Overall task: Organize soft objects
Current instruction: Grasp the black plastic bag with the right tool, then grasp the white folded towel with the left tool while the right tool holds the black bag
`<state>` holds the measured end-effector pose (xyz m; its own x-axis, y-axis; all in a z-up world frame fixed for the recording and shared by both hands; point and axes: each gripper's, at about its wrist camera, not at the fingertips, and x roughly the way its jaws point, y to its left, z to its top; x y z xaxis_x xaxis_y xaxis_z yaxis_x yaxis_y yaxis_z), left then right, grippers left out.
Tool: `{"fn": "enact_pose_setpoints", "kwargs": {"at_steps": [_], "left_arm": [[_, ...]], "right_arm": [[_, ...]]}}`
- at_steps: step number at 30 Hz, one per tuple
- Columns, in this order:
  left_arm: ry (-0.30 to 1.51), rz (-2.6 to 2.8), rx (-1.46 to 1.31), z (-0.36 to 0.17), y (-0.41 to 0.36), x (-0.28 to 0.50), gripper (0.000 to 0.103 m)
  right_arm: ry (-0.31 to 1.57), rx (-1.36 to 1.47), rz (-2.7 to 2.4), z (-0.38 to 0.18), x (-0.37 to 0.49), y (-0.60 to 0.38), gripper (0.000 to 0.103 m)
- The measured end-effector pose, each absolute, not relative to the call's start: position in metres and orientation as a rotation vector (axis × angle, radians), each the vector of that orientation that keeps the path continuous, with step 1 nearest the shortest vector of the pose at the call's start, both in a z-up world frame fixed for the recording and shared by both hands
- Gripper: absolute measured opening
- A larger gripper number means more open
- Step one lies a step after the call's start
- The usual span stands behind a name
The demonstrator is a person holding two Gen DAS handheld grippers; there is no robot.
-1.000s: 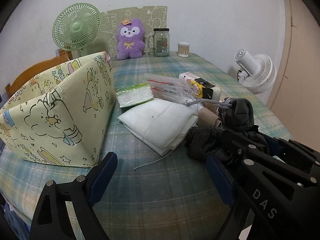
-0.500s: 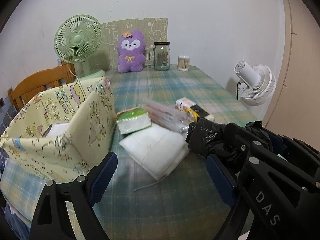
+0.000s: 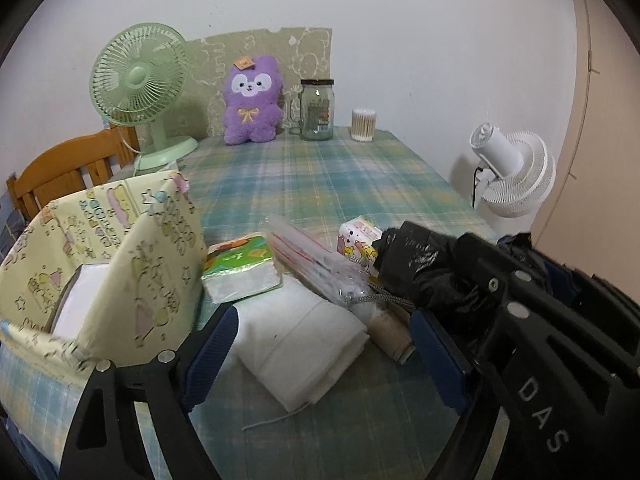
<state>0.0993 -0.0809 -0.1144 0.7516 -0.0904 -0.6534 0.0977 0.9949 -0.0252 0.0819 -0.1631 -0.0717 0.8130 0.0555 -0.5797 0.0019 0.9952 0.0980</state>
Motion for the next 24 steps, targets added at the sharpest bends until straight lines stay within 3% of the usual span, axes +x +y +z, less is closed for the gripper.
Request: {"fn": "enact_pose_setpoints", "kwargs": {"at_steps": [7,15,24], "left_arm": [[0.754,-0.07,0.011,-0.129,-0.081,0.117,0.086],[0.806,-0.064,-0.002,-0.146,-0.078,0.125,0.069],[0.821,-0.156,-0.02,-0.145,-0.08,0.118,0.032]], "right_arm": [[0.636,0.112,0.017,-0.079,0.098,-0.169,0.03],[0.642,0.124,0.009,-0.084,0.103,-0.17,0.03],[0.645,0.142,0.016,-0.086,0.102,-0.169,0.03]]}}
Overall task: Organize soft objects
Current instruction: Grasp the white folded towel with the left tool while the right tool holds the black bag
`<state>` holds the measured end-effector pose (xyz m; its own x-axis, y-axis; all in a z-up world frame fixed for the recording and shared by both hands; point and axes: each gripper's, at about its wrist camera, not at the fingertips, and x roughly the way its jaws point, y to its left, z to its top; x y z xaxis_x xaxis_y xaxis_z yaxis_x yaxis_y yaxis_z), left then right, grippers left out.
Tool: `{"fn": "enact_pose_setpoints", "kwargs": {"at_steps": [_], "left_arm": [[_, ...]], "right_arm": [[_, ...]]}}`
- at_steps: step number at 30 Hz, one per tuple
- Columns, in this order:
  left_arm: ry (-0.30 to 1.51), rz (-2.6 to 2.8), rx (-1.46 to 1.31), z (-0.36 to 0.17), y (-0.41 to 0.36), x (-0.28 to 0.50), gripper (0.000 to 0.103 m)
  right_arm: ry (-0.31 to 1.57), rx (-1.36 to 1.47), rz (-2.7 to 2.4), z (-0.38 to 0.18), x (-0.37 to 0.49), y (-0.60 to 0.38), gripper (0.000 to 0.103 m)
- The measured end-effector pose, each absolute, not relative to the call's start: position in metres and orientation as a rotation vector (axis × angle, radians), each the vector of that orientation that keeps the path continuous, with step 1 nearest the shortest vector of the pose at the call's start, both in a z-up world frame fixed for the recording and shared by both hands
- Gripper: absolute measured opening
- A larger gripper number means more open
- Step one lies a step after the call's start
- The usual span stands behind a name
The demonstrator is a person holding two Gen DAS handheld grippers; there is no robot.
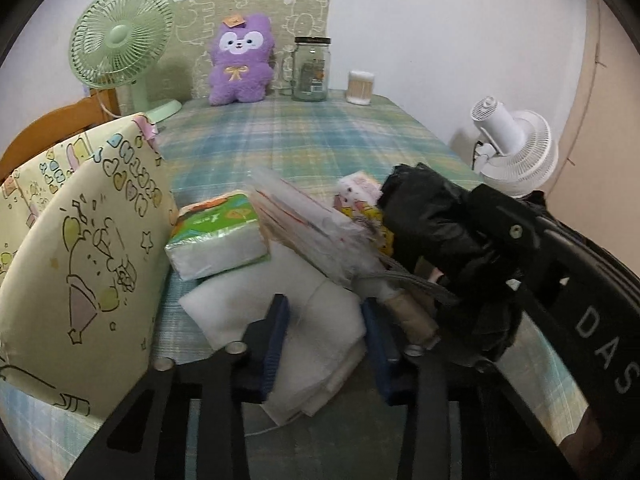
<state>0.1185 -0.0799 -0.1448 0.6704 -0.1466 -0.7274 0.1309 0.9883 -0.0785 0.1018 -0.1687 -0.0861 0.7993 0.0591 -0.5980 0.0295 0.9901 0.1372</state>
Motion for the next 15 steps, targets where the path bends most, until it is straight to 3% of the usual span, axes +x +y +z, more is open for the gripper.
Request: {"fn": "enact_pose_setpoints", "kwargs": {"at_steps": [2,5,15], "left_arm": [[0.819,-0.169,-0.014,-0.143,-0.082,0.116,0.021],[0.81,-0.172,0.002,-0.141,-0.084,0.112,0.015],[0.788,-0.157,0.008,-0.131,-0.081,0.104,0.007]], "right_arm": [[0.645,0.146,0.018,-0.086,0.099,-0.168,0.03],[0.645,0.15,0.023,-0.085,0.096,-0.166,0.03],[0.656,0.158,0.04,-0.082,0.087,-0.161,0.031]]}}
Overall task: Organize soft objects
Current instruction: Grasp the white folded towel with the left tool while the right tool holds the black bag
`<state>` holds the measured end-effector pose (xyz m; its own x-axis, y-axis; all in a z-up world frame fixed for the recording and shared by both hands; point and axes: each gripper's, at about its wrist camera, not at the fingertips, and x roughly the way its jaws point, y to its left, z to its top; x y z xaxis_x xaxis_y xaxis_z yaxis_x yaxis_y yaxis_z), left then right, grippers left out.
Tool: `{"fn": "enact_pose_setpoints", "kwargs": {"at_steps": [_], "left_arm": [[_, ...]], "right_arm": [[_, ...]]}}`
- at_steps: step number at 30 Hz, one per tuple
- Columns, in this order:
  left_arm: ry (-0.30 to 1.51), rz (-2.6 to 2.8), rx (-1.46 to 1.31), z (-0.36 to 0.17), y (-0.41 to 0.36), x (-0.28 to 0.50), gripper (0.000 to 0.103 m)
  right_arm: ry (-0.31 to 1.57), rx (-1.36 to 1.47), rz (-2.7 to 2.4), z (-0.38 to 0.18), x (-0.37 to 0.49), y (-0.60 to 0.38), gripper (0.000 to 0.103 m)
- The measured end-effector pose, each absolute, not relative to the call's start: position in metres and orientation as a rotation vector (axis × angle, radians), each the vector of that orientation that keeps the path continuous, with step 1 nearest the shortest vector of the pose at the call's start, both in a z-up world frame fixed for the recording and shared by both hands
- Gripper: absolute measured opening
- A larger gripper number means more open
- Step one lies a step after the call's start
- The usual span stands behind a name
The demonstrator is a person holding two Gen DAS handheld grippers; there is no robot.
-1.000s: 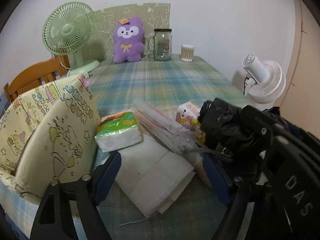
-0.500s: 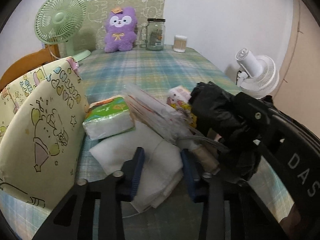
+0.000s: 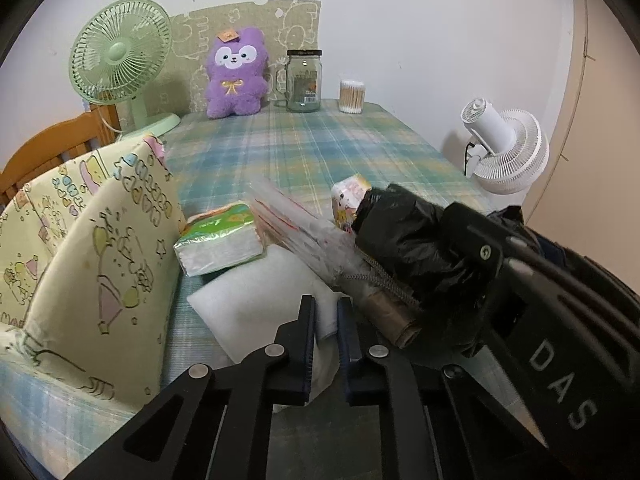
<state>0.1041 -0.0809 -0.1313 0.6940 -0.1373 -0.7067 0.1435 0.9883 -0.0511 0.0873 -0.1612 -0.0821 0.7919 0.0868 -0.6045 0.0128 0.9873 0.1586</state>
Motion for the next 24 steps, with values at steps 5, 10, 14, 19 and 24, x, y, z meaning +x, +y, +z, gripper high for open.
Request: {"fn": "enact_pose_setpoints", "kwargs": {"at_steps": [5,10,14,19,24], "left_arm": [[0.774,-0.153,0.01,-0.125,-0.079,0.099,0.007],[0.741,-0.157,0.014,-0.112,-0.081,0.092,0.007],[0.725,-0.161,0.018,-0.103,-0.082,0.089,0.007],[0.704,-0.167,0.017,-0.092,-0.082,0.083,0.007],[0.683,-0.179,0.014,-0.079,-0.081,0.079,0.007]], "right_arm": [[0.669,0.164,0.044,-0.08,0.085,-0.159,0.031],[0.666,0.178,0.052,-0.073,0.08,-0.161,0.031],[0.65,0.177,0.05,-0.064,0.075,-0.161,0.031],[0.633,0.172,0.05,-0.052,0.069,-0.16,0.031],[0.613,0.17,0.047,-0.037,0.065,-0.16,0.031]]}}
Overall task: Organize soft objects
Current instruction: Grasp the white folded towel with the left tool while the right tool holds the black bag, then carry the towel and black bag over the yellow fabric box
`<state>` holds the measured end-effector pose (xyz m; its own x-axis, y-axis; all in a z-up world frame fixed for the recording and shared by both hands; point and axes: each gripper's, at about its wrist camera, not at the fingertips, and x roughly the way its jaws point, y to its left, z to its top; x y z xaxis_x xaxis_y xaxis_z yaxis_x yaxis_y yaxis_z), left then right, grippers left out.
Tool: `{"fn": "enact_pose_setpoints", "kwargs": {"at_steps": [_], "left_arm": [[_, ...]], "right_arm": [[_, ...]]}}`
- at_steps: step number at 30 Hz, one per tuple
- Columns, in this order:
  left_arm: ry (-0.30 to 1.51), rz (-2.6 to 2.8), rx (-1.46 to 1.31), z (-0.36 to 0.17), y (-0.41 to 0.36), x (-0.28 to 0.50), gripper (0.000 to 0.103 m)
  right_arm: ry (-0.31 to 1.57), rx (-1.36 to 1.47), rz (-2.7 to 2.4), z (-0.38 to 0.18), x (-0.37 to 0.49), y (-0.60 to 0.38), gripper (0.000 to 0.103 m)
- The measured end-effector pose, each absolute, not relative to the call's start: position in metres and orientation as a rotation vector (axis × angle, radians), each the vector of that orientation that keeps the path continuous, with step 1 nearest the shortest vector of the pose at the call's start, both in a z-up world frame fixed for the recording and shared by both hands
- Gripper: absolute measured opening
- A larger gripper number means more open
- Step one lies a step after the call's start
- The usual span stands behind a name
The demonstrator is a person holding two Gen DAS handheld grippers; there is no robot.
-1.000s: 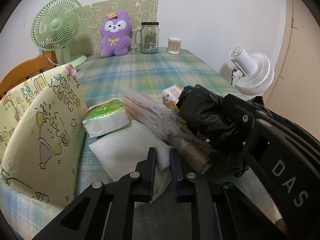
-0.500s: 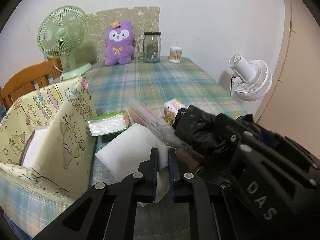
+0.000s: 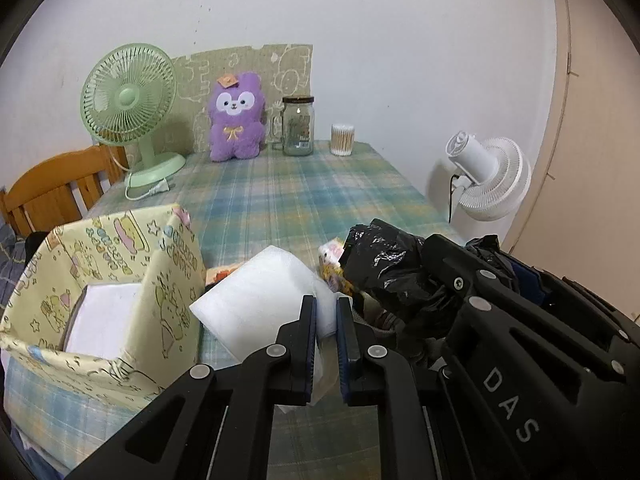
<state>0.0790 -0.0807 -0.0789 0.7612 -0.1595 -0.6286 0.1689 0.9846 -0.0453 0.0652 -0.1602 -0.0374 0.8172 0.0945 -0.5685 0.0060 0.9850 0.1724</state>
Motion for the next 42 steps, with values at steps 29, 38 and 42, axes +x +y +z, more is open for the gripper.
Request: {"fn": "enact_pose_setpoints", "kwargs": {"at_steps": [29,38,42], "left_arm": [[0.597,-0.198,0.045,-0.021,-0.083,0.081,0.007],[0.593,-0.192,0.051,-0.015,-0.068,0.082,0.007],[0.589,-0.192,0.067,-0.012,-0.06,0.084,0.007]], "right_arm": [[0.545,0.166,0.026,0.021,0.069,-0.161,0.031],[0.544,0.16,0.049,0.026,0.073,-0.147,0.031],[0.544,0.157,0.058,0.027,0.074,-0.137,0.031]]}}
